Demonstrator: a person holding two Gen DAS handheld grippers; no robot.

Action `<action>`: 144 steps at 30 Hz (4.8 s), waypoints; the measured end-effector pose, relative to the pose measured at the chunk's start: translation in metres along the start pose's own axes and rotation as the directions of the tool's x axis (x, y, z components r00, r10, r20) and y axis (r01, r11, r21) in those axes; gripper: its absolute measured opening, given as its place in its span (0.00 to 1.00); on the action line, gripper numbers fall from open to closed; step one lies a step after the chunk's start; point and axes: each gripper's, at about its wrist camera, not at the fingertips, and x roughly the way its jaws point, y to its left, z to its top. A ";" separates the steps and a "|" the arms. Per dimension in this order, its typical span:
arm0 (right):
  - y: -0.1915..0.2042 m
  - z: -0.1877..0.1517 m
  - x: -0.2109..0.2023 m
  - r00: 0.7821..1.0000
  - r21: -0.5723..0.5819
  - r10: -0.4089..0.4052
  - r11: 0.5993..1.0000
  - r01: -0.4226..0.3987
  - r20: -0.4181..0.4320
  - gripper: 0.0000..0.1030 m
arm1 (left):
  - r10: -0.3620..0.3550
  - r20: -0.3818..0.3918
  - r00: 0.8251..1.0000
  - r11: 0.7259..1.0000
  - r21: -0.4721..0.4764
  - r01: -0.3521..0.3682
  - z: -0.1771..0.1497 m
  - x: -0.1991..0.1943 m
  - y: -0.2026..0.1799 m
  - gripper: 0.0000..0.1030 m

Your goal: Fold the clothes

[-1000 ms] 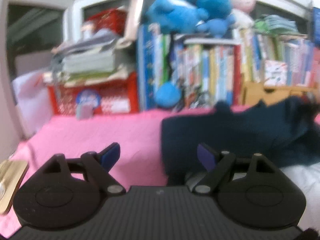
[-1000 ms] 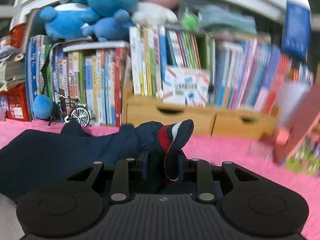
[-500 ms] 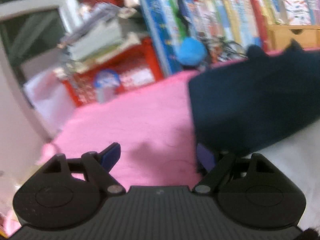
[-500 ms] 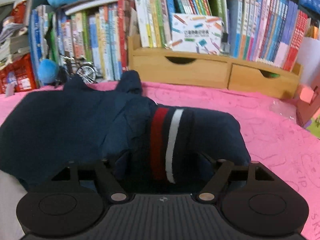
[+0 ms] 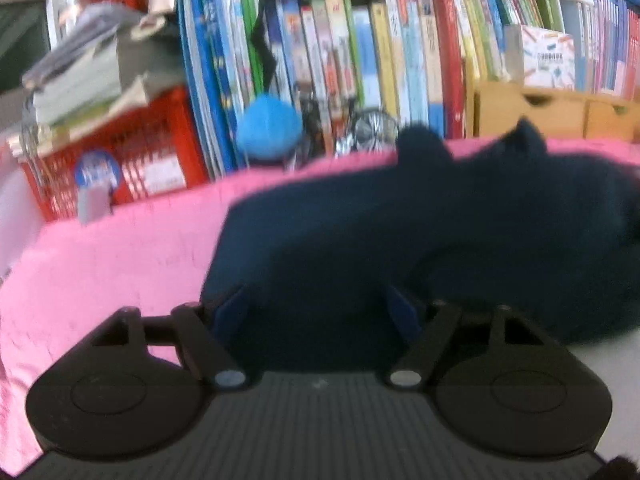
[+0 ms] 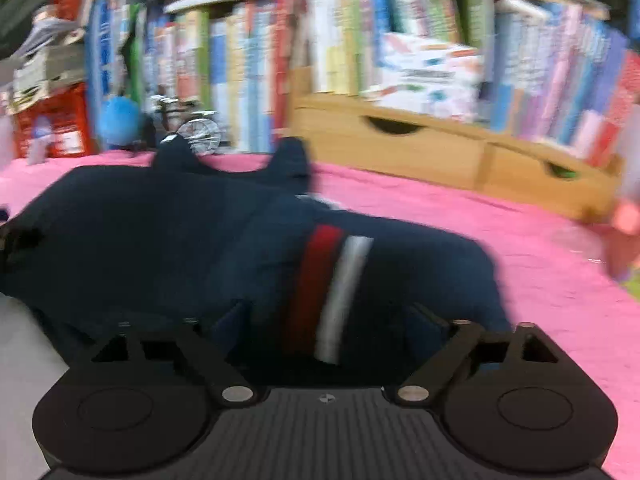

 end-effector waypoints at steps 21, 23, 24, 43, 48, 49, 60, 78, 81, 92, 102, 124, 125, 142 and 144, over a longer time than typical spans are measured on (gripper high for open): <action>0.076 -0.020 0.020 0.989 -0.379 -0.132 0.914 0.146 0.063 0.29 | 0.030 -0.048 0.998 0.997 -0.065 -0.033 -0.015 -0.003 0.038 0.87; 0.077 -0.028 0.017 0.984 -0.431 -0.152 0.885 0.178 0.094 0.29 | 0.043 -0.077 0.996 0.993 -0.105 -0.051 -0.017 -0.001 0.056 0.88; 0.078 -0.030 0.018 0.982 -0.440 -0.157 0.878 0.188 0.106 0.29 | 0.039 -0.085 0.996 0.990 -0.129 -0.050 -0.018 -0.001 0.064 0.89; 0.049 -0.021 0.010 0.997 -0.286 0.027 0.958 -0.006 0.070 0.32 | 0.076 -0.021 0.997 0.993 0.095 -0.073 -0.007 -0.001 0.006 0.77; 0.028 -0.013 0.013 0.985 -0.184 0.167 0.970 -0.159 0.029 0.40 | 0.160 -0.072 0.985 0.987 -0.019 -0.161 -0.021 -0.001 0.046 0.84; 0.030 -0.013 0.013 0.986 -0.193 0.163 0.969 -0.154 0.030 0.41 | 0.174 -0.068 0.982 0.985 -0.011 -0.175 -0.022 -0.003 0.045 0.84; 0.065 -0.031 -0.027 0.995 -0.371 0.045 0.928 -0.010 0.087 0.81 | -0.024 0.057 0.998 1.000 0.002 0.024 -0.028 -0.115 -0.004 0.76; 0.102 -0.239 -0.268 0.980 0.057 0.058 0.996 -0.070 0.188 0.97 | -0.084 0.022 0.996 0.995 -0.054 0.085 -0.174 -0.278 -0.062 0.81; 0.115 -0.266 -0.280 0.988 0.090 0.044 0.994 -0.057 0.150 0.97 | -0.077 0.025 0.997 0.997 -0.011 0.077 -0.178 -0.288 -0.060 0.82; 0.137 -0.264 -0.269 0.992 -0.005 -0.010 1.000 0.010 0.124 0.99 | -0.028 -0.072 0.997 1.000 -0.015 0.027 -0.177 -0.267 -0.059 0.87; 0.139 -0.266 -0.266 0.994 -0.015 -0.005 1.000 0.006 0.107 1.00 | -0.036 -0.099 0.994 0.999 0.006 0.037 -0.184 -0.265 -0.064 0.88; 0.132 -0.267 -0.255 0.999 -0.002 -0.014 1.000 0.014 0.038 1.00 | -0.046 -0.156 0.987 0.998 0.023 0.050 -0.189 -0.256 -0.064 0.92; 0.132 -0.267 -0.254 0.999 -0.001 -0.014 1.000 0.014 0.036 1.00 | -0.046 -0.158 0.986 0.998 0.023 0.051 -0.189 -0.256 -0.064 0.92; 0.097 -0.263 -0.268 0.990 -0.042 0.083 0.996 -0.078 0.113 1.00 | -0.070 -0.002 0.998 0.997 -0.040 0.069 -0.179 -0.280 -0.002 0.94; 0.067 -0.265 -0.275 0.985 -0.051 0.087 0.996 -0.080 0.147 1.00 | -0.141 0.003 0.990 0.983 -0.119 0.140 -0.179 -0.284 0.031 0.95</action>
